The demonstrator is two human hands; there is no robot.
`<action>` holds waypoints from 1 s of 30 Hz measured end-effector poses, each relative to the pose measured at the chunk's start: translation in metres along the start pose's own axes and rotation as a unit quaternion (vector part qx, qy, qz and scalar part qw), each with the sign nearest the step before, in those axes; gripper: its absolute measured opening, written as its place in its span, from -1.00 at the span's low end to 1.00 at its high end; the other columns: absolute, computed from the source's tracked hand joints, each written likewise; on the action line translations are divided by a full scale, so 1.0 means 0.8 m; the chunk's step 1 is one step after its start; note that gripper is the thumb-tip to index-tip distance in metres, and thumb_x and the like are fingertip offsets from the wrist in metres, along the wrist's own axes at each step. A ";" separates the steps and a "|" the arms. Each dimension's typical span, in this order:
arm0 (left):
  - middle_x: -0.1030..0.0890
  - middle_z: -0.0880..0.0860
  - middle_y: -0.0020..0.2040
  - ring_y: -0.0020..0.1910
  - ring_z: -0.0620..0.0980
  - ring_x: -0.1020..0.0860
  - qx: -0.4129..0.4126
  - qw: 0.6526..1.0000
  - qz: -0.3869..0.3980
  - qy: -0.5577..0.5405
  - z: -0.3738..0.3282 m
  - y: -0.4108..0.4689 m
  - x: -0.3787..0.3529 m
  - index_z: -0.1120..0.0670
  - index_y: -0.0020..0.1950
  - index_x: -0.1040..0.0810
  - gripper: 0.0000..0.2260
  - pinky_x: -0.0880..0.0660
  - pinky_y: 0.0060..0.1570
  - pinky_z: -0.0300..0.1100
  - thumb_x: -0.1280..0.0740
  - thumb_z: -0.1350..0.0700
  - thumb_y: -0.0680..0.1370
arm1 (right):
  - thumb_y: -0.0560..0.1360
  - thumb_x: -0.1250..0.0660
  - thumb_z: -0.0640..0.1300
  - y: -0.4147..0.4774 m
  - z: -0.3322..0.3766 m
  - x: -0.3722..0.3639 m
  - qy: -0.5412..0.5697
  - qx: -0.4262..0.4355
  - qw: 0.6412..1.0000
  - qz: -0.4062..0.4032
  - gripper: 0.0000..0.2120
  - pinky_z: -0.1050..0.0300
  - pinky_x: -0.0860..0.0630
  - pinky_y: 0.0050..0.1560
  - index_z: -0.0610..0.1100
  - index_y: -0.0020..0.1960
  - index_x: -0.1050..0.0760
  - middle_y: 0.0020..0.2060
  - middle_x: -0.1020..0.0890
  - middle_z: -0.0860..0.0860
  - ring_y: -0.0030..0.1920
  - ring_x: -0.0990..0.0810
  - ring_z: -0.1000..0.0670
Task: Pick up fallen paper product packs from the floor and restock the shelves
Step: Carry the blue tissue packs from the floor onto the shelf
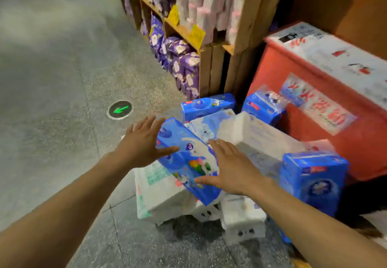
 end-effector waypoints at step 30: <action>-0.64 0.06 -0.14 -0.25 0.04 -0.59 0.401 0.593 -0.122 -0.688 0.024 0.045 -0.082 0.08 0.20 -0.60 -0.50 -0.54 -0.29 -0.09 -0.63 0.08 0.30 | 0.55 -0.34 0.26 0.078 -0.029 -0.104 0.107 0.004 0.992 0.060 -0.04 -0.22 0.11 0.61 0.13 0.64 0.27 0.62 0.29 0.15 0.63 0.31 -0.02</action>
Point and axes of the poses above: each hand's wrist, its own y-axis towards the middle knuckle, its own x-axis out of the back of the hand, z = x × y, the point moved 2 cm from there along y, towards the middle knuckle
